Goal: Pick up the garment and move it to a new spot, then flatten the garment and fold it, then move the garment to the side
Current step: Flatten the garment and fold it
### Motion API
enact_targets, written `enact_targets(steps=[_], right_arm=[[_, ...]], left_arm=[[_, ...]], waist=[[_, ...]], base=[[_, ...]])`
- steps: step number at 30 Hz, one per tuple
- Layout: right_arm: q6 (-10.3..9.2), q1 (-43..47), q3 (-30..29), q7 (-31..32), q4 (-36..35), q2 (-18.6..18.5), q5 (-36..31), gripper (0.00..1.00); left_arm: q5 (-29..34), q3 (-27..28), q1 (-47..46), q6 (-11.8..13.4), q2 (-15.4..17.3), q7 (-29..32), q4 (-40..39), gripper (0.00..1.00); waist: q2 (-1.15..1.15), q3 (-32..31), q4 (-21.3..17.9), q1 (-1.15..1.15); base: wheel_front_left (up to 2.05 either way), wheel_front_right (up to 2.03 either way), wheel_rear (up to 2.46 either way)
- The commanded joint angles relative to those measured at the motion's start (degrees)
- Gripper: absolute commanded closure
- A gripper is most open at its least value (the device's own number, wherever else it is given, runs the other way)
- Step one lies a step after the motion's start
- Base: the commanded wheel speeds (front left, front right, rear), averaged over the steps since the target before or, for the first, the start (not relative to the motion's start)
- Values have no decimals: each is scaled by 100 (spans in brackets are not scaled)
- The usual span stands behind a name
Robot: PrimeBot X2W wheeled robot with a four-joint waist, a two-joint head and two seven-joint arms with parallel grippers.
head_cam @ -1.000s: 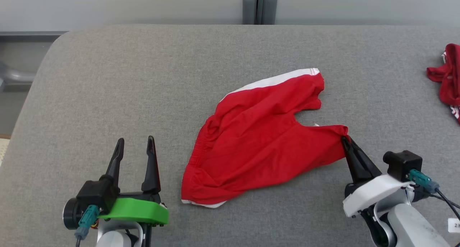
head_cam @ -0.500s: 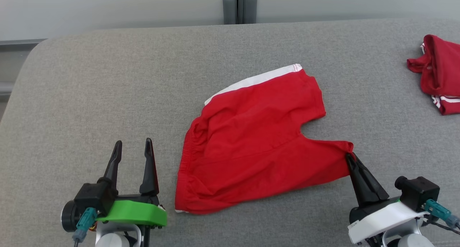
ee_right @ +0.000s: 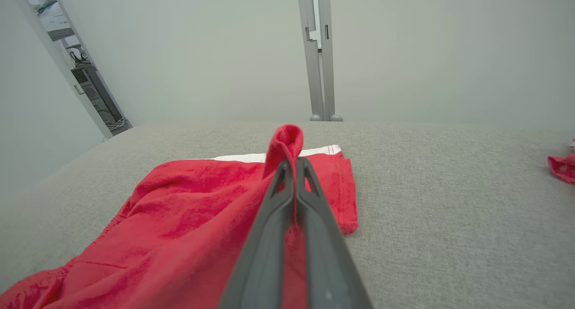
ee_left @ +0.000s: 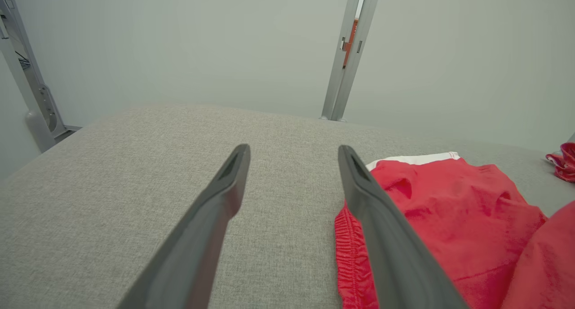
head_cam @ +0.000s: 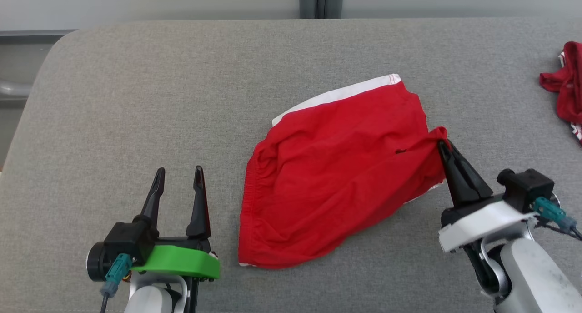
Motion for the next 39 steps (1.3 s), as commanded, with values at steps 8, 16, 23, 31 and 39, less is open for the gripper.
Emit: enact_targets(steps=[8,16,23,31,39], right_arm=[[-10,-1549,317,-110,1449,-50,-138,100],[-10,-2758,591,-255,3275,108,-274,100],[-10,-3110,700,-357,3999,199,-164,0],[-10,-2161,333,-351,2992,-210,11,0],[-10,-1239,318,-352,2499,-407,68,0]], left_arm=[[-115,-210,-321,79,9,1,-32,0],[-233,-411,-479,148,9,1,-37,0],[-247,-478,-500,194,9,1,-2,0],[-142,-356,-309,155,10,1,35,0],[-69,-226,-175,101,9,1,13,0]], waist=[[0,348,397,0],[0,556,603,0],[0,517,566,0],[0,258,345,0],[0,173,145,0]], base=[[0,0,0],[0,0,0],[0,0,0],[0,0,0],[0,0,0]])
